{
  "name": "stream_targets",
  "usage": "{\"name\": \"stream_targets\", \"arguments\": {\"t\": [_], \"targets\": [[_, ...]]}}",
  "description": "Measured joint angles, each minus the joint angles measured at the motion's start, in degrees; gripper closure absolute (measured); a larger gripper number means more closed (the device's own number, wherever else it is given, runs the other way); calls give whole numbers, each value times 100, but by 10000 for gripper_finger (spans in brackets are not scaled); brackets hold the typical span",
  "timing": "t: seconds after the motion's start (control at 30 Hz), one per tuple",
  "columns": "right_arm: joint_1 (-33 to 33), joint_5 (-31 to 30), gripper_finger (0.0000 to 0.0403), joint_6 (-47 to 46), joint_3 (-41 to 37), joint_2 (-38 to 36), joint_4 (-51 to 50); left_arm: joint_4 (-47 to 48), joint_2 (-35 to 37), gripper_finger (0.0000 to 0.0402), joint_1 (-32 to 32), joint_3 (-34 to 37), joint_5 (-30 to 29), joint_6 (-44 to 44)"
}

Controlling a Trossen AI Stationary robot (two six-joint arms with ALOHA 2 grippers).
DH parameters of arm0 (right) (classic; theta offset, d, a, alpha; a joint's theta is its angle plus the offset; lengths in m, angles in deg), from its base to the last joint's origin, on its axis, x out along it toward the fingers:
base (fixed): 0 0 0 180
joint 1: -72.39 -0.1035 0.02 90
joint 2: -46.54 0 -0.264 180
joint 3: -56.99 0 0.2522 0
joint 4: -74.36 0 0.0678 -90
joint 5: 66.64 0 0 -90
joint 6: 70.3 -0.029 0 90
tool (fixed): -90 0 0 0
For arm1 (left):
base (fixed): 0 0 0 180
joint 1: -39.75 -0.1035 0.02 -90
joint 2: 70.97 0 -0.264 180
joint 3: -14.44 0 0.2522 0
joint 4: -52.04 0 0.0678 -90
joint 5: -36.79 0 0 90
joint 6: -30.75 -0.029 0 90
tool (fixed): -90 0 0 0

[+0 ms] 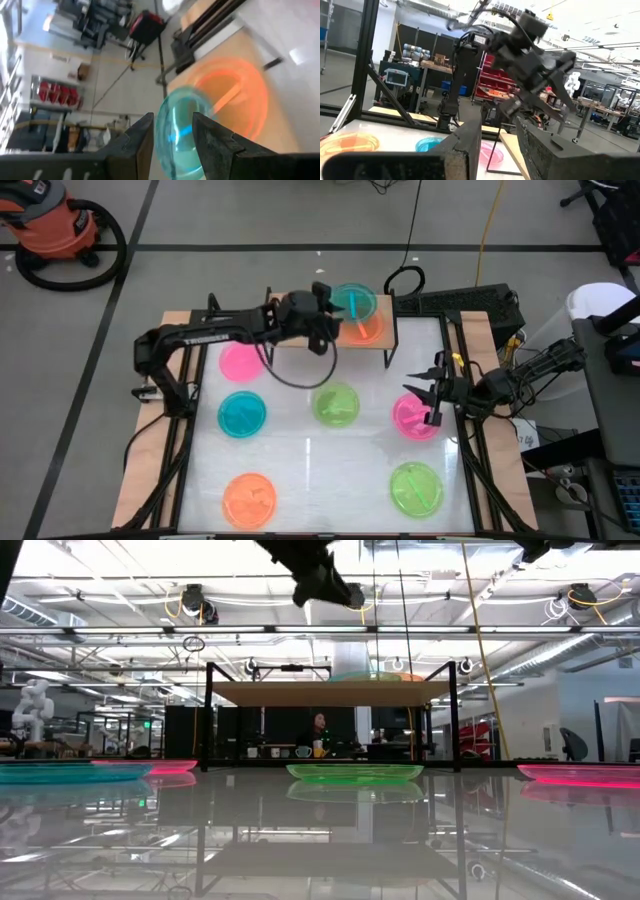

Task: Place and stack plates onto a shelf
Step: Stack the bottom blue plate on top of the orange plate on the shelf

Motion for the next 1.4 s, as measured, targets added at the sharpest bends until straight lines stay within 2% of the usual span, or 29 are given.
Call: {"name": "stream_targets", "arguments": {"t": [0.17, 0.33, 0.67, 0.9, 1.4], "targets": [[0, -1, 298, 2, 0, 11, 114, -647, -183, 261, -551, 5, 640, 250], [1, -7, 298, 26, 0, 24, 106, -1309, -449, 261, -1025, 7, 1268, 973], [238, -43, 298, 301, 0, 24, 151, -1443, -1103, 261, -1285, 7, 1845, 1006], [390, -40, 298, 304, 0, 24, 149, -1554, -1381, 261, -1335, 7, 1973, 1018], [438, -18, 298, 258, 0, 36, 99, -1001, -1463, 261, -1015, 7, 1956, 837]]}}
